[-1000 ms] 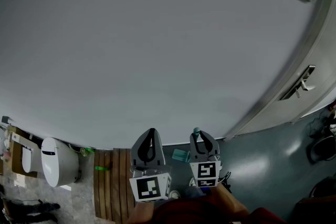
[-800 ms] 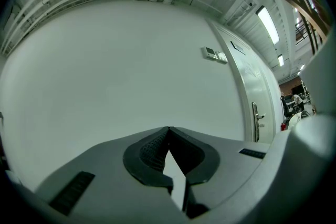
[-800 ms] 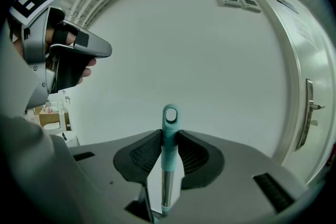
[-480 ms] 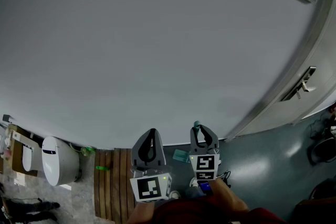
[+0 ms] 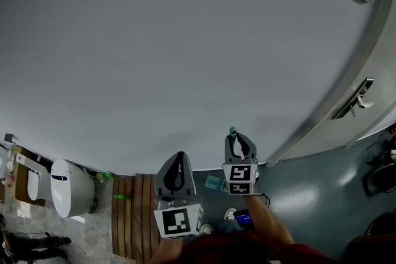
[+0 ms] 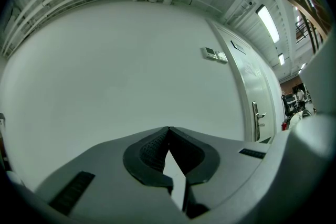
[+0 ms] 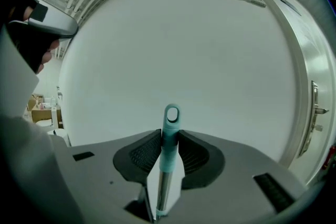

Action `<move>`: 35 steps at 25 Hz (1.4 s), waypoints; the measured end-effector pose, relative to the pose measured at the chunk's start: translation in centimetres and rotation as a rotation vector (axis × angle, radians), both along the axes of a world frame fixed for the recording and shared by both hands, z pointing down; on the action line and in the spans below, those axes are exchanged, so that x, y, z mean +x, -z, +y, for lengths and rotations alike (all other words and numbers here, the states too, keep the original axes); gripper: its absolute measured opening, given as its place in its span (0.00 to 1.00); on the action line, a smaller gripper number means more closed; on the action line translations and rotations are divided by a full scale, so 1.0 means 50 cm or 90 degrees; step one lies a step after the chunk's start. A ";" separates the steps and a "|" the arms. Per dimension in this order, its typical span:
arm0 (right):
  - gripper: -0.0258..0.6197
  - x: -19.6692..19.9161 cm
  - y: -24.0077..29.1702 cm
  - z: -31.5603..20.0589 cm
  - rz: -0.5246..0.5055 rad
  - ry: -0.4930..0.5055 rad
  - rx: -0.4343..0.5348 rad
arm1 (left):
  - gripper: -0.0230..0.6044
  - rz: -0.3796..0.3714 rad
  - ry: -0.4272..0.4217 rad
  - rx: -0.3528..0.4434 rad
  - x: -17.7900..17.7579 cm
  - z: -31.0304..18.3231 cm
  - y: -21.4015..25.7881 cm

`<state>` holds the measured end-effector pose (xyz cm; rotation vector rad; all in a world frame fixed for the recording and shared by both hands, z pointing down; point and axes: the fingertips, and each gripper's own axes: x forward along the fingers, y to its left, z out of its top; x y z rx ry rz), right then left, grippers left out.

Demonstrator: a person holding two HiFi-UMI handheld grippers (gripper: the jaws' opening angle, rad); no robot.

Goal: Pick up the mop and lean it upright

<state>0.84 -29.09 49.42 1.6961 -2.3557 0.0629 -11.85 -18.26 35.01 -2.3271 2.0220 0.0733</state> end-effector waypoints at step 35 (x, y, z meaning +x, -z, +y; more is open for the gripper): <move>0.23 0.005 -0.015 -0.130 0.012 -0.014 -0.017 | 0.06 -0.002 0.002 -0.008 0.000 -0.014 -0.012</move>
